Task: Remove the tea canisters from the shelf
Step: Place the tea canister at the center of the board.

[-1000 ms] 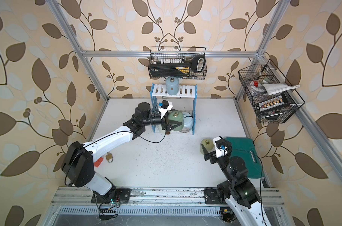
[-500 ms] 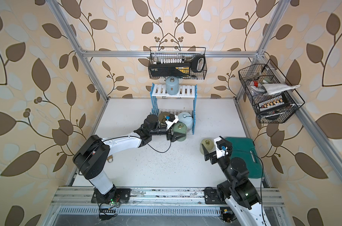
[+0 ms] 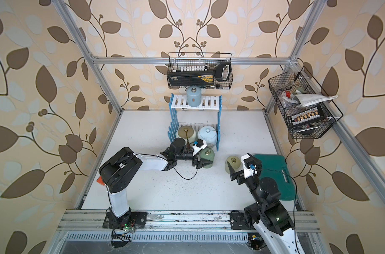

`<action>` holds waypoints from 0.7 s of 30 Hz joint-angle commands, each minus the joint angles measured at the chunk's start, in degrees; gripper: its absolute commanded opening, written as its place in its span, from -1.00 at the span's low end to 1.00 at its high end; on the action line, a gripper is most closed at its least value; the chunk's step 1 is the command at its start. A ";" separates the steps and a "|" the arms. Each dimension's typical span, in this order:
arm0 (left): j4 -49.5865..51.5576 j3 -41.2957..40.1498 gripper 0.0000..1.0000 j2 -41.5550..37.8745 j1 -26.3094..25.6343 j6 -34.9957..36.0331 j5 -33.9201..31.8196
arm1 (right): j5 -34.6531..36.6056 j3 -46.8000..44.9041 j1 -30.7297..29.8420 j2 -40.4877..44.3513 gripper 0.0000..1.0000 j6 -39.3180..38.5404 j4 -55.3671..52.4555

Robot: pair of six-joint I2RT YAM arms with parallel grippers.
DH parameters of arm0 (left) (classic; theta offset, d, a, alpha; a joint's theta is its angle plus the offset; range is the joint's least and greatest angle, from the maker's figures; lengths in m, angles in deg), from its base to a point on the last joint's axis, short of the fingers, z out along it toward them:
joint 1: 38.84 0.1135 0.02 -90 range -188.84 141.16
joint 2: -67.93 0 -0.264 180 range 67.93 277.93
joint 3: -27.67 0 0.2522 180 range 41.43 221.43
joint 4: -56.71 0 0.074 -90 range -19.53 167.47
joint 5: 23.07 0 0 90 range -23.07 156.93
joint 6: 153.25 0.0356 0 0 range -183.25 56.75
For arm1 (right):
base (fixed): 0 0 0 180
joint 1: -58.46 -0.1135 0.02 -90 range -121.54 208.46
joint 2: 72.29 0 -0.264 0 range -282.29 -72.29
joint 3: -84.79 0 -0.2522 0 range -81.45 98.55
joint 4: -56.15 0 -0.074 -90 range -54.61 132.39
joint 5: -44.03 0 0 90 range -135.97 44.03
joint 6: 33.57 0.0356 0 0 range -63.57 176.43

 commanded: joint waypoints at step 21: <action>-19.86 8.56 -0.26 14.19 -4.94 -2.83 2.22 | -0.71 -0.61 0.55 0.64 0.98 -0.51 0.63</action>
